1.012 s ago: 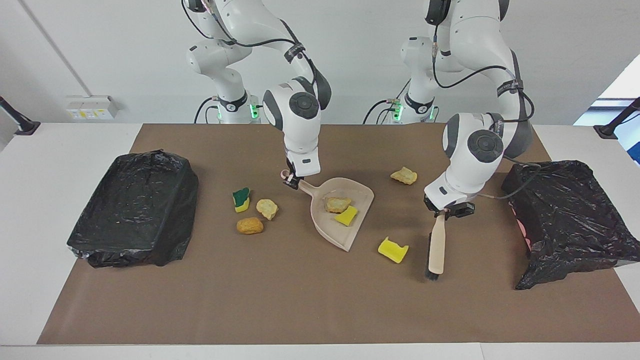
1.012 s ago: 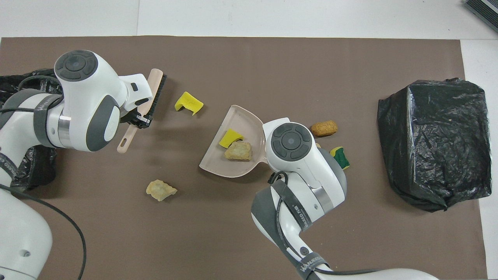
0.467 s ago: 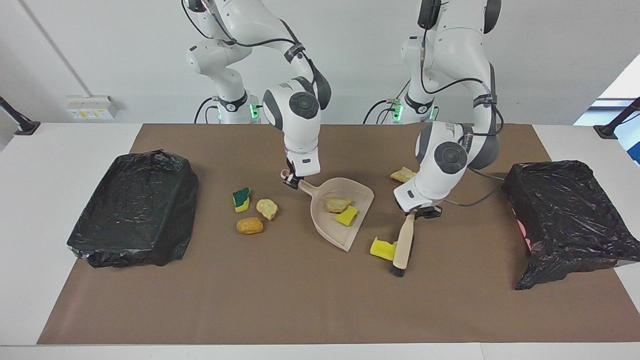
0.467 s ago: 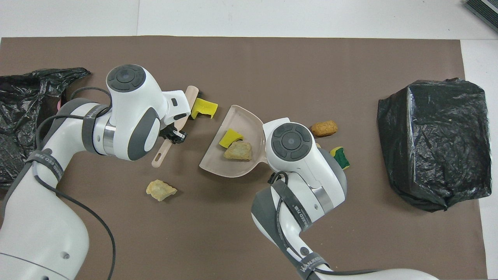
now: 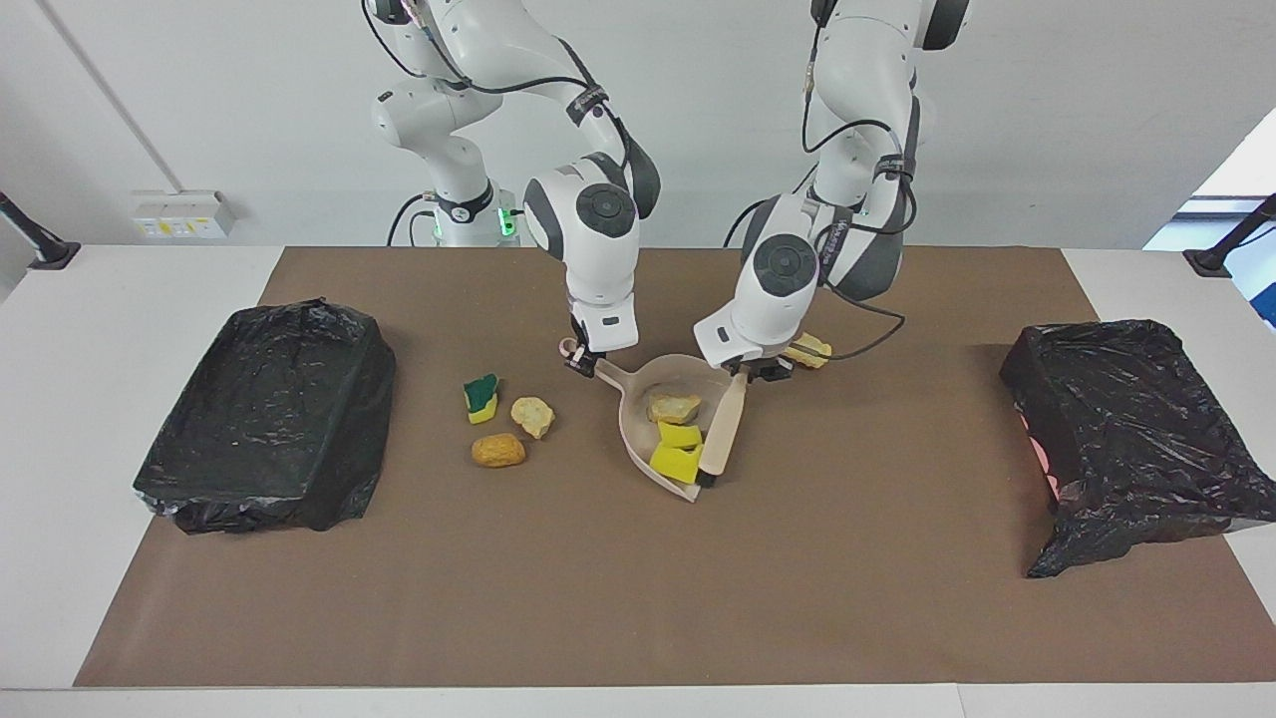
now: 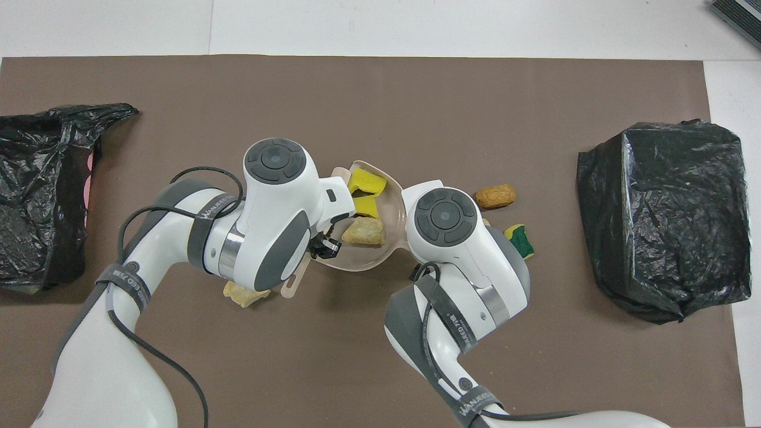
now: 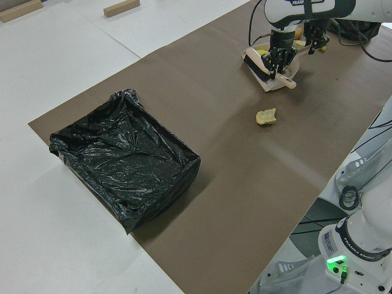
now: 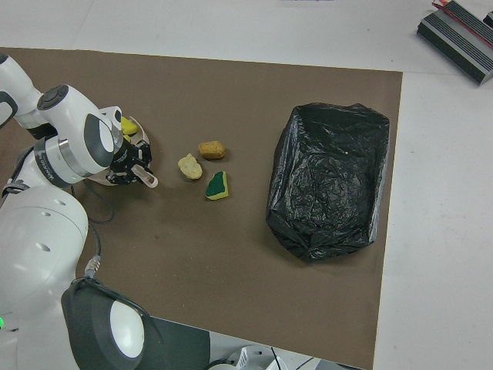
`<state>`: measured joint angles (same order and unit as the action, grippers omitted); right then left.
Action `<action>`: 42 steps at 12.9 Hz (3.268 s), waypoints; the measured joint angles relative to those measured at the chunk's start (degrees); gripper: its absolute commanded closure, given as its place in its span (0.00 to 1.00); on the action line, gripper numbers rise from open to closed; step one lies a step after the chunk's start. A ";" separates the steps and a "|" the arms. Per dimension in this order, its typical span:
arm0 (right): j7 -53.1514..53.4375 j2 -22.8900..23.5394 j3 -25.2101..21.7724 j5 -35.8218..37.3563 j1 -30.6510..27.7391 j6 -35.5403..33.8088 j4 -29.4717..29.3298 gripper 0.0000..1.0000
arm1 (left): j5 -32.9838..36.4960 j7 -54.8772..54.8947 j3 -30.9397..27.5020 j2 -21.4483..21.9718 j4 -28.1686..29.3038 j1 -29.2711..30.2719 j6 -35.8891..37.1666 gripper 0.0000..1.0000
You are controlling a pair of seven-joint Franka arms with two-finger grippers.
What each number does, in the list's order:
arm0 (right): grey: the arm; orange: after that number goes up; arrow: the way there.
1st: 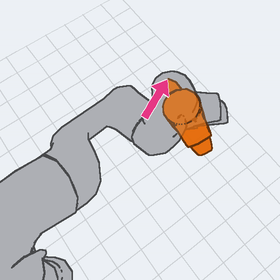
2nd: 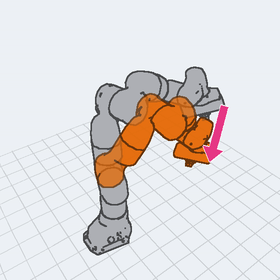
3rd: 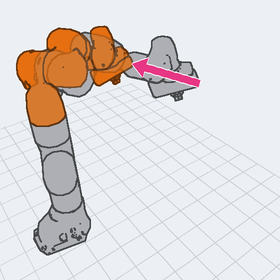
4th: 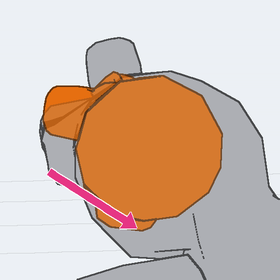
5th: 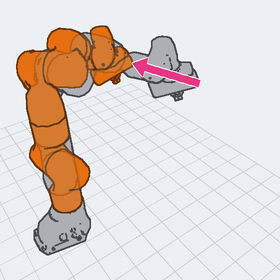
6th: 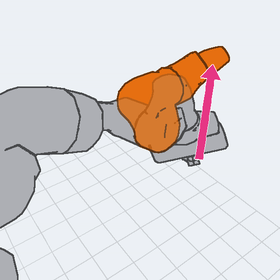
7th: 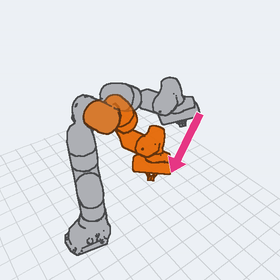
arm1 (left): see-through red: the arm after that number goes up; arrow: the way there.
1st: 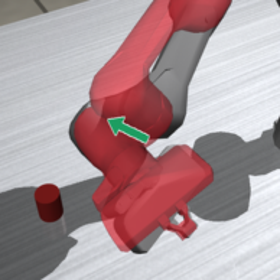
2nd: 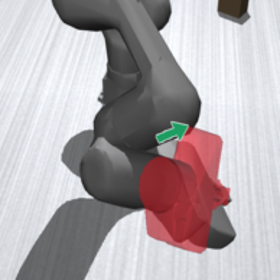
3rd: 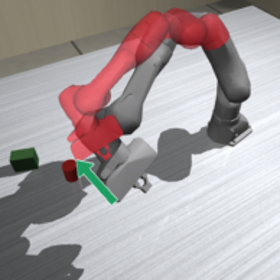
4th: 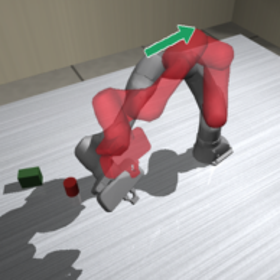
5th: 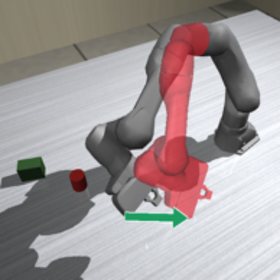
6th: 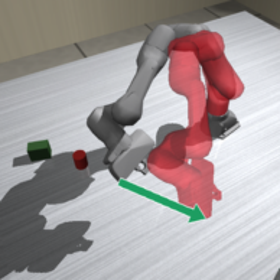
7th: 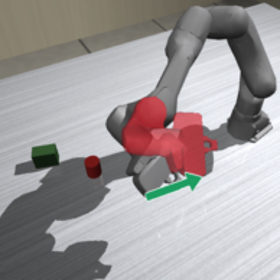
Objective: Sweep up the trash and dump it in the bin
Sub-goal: 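Sweep the bread crusts into the dustpan with the left gripper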
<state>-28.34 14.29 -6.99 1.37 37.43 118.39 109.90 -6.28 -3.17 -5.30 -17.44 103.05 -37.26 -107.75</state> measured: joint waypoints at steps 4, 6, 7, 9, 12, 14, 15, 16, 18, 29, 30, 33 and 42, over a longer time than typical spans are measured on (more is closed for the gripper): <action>0.01 -0.01 0.00 0.00 -0.01 0.00 0.02 1.00 | 0.03 -6.52 -1.56 3.49 0.34 0.88 7.70 1.00; 0.01 -0.02 0.00 0.00 -0.01 0.00 0.03 1.00 | 0.77 -12.82 -1.91 4.72 1.13 1.52 9.68 1.00; 0.01 -0.04 0.01 0.00 0.01 0.00 0.05 1.00 | 1.48 -16.13 -1.90 5.60 1.99 1.58 10.20 1.00; -0.01 -0.17 0.04 0.00 0.04 0.00 0.10 1.00 | 2.85 -22.48 -1.78 8.41 4.95 1.57 11.62 1.00; -4.44 -0.29 0.07 0.04 0.12 -0.17 0.19 1.00 | 5.93 -36.09 -1.34 13.78 11.04 1.46 14.36 1.00; -9.36 -0.38 0.07 0.04 0.23 -0.35 0.26 1.00 | 6.26 -43.44 -0.97 16.41 14.61 1.35 15.97 1.00; -11.71 -0.46 0.07 0.05 0.25 -0.36 0.27 1.00 | 6.28 -46.64 -0.85 17.53 16.35 1.10 16.40 1.00; -14.38 -0.53 0.07 0.05 0.26 -0.35 0.29 1.00 | 6.30 -50.33 -0.79 18.61 18.15 0.73 16.40 1.00; -20.01 -0.58 0.06 0.06 0.23 -0.34 0.35 1.00 | 6.31 -56.86 -0.63 20.95 22.60 0.27 15.08 1.00; -22.97 -0.80 0.05 0.05 0.21 -0.12 1.70 1.00 | -5.30 -52.77 -0.07 23.45 34.32 -5.08 -13.00 1.00; -22.72 -0.84 0.05 0.05 0.21 -0.12 1.80 1.00 | -5.92 -50.93 -0.08 23.01 33.82 -6.00 -15.31 1.00; -22.18 -0.93 0.05 0.06 0.21 -0.12 2.02 1.00 | -6.51 -41.81 -0.07 21.75 31.35 -8.82 -18.59 1.00; -20.64 -1.06 0.07 0.05 0.36 -0.12 2.22 1.00 | -7.11 -34.04 -1.42 20.09 19.13 -7.86 -9.04 1.00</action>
<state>-48.97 13.23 -6.92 1.42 37.79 118.27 112.12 -13.40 -37.22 -6.72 2.64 122.18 -45.13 -116.79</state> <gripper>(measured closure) 0.678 0.744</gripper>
